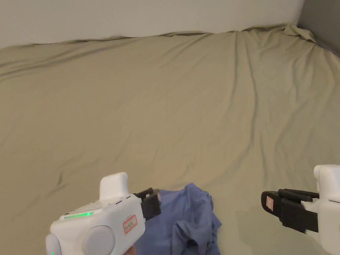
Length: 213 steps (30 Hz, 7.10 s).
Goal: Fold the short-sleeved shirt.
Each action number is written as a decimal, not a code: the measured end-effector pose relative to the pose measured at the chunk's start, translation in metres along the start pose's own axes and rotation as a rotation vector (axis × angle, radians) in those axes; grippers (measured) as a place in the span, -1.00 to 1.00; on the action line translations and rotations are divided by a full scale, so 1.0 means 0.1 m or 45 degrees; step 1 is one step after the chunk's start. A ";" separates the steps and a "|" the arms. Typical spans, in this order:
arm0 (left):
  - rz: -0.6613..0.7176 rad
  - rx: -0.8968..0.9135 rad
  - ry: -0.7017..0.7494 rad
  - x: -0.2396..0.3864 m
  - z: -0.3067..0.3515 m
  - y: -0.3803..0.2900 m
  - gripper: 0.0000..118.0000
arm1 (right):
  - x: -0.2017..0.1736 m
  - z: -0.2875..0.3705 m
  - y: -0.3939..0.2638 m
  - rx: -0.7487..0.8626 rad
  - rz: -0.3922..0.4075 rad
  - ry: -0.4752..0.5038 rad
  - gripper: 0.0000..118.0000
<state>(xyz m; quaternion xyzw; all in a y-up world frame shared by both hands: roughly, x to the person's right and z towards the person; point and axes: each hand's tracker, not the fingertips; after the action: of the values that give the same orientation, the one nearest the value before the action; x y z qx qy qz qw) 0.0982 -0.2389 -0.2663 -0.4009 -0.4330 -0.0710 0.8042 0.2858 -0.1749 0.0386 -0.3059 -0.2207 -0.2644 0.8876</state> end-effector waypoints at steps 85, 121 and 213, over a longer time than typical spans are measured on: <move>0.340 -0.454 -0.128 -3.10 0.69 0.57 -0.27 | 0.28 -0.21 0.10 -0.042 -0.426 0.863 -0.96; 0.214 0.463 1.221 -3.44 2.59 1.64 -1.00 | 0.10 0.46 1.24 0.474 0.138 -0.759 -0.96; -0.148 0.845 0.362 0.03 2.13 2.01 1.00 | -1.47 0.64 2.02 0.841 0.262 -0.614 1.00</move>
<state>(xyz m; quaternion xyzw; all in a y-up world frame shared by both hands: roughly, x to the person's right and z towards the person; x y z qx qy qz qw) 0.0565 0.0462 -0.3164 -0.0788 -0.3383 -0.0273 0.9373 0.2806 0.0527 -0.0830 -0.0784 -0.4634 -0.0100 0.8826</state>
